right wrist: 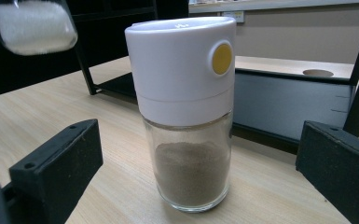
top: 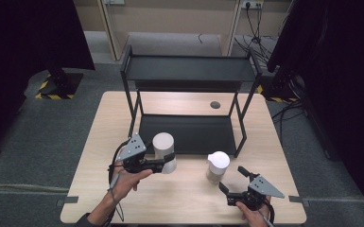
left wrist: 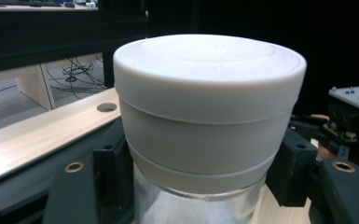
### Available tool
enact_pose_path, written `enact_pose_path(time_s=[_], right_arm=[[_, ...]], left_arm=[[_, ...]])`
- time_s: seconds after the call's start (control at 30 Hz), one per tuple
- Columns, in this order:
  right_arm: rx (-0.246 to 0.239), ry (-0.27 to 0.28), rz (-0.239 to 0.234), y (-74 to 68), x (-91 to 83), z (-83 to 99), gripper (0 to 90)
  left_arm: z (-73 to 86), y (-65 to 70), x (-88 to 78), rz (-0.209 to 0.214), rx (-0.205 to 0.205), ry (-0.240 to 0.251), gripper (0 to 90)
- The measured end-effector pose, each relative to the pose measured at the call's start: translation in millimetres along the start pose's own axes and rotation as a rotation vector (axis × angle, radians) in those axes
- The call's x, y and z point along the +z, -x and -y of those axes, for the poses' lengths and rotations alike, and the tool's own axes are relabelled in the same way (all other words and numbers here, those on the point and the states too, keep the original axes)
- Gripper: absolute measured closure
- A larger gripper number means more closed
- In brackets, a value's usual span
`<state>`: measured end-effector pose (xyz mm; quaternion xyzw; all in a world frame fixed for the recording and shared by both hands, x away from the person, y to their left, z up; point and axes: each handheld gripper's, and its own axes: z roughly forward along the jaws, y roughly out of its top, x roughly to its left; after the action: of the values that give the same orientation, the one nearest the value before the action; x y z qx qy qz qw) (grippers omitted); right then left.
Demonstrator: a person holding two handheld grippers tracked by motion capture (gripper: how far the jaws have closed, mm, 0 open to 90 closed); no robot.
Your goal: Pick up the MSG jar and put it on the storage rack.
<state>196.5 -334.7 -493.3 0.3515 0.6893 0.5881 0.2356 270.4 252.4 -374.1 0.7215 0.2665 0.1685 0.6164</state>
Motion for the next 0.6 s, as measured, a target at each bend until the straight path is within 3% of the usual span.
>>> enact_pose_path(time_s=[0.47, 0.6], right_arm=[[0.001, 0.0, -0.001, 0.3, 0.0, 0.2, 0.7], [0.002, -0.001, 0.001, 0.4, -0.1, 0.2, 0.7]], left_arm=[[-43.4, -10.0, 3.0, -0.011, 0.023, 0.027, 35.1], [-53.7, -14.9, 4.9, 0.002, 0.004, 0.036, 35.1]])
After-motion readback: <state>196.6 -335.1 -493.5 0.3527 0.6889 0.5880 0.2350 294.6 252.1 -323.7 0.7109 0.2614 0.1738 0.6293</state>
